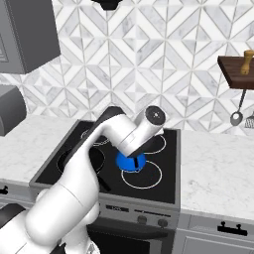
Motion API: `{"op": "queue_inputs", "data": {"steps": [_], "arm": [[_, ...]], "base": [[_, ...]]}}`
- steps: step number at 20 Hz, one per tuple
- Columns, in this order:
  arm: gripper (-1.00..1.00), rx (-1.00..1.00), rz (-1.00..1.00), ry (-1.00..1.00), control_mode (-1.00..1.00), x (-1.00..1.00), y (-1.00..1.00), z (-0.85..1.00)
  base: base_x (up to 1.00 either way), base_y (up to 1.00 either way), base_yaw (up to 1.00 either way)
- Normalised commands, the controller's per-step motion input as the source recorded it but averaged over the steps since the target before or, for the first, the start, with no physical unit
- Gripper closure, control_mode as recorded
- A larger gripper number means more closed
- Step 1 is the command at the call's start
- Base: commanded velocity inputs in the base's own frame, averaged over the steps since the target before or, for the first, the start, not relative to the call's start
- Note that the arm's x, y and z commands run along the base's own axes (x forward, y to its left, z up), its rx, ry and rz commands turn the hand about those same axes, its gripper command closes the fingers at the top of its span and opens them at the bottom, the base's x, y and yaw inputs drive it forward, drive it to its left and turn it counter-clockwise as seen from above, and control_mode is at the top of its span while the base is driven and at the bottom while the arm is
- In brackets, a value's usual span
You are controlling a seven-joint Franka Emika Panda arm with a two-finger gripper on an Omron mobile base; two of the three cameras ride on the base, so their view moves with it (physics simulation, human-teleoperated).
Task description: Pick the kettle from the counter and place it on a stove burner. Then turn the burner on.
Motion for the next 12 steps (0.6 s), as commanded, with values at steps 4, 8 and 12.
{"op": "queue_inputs", "data": {"steps": [4, 8, 12], "arm": [[1.00, 0.00, 0.00, 0.01, -1.00, 0.00, -0.04, -0.32], [1.00, 0.00, 0.00, 0.00, -1.00, 0.00, -0.12, -0.24], [1.00, 0.00, 0.00, 0.00, -1.00, 0.06, -0.09, -0.27]], "base": [[0.00, 0.00, 0.00], [0.00, 0.00, 0.00], [0.00, 0.00, 0.00]]}}
